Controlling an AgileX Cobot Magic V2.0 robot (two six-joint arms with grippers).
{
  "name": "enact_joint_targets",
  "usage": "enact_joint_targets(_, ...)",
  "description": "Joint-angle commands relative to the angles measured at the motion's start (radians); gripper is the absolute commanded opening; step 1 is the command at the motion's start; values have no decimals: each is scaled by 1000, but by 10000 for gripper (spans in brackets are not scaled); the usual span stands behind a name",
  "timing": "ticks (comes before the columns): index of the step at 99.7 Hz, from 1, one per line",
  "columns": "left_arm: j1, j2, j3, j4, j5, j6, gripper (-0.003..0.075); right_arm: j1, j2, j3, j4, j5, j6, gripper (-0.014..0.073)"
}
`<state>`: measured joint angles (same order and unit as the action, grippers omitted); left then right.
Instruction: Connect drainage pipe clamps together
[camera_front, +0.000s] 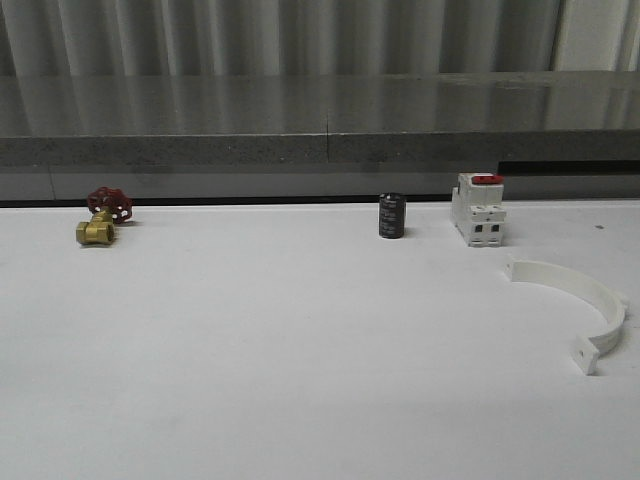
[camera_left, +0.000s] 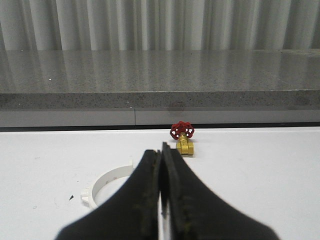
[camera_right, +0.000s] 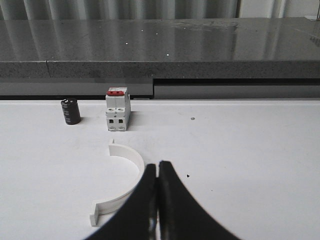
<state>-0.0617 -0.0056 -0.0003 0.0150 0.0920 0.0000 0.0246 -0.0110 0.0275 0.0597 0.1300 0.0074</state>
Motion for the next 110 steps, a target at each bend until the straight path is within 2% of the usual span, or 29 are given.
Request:
enact_joint_targets(1, -8, -26, 45, -6, -77, 0, -21, -6, -19, -17, -2, -90, -7, -67)
enact_joint_targets(41, -8, -26, 43, -15, -119, 0, -21, -6, -19, -17, -2, -90, -7, -67)
enact_joint_targets(58, -8, -11, -23, -57, -92, 0, -21, -6, -19, -17, -2, -90, -7, -67)
enact_joint_targets(82, -8, 140, -273, -57, 69, 0, -21, -6, -19, -17, -2, -90, -7, -67)
enact_joint_targets(99, -8, 324, -510, -57, 347, 0, -21, -6, -19, -17, -2, -90, -7, -67)
enact_joint_targets(110, -8, 436, -625, -57, 432, 0, -21, -6, -19, -17, -2, -90, -7, -67)
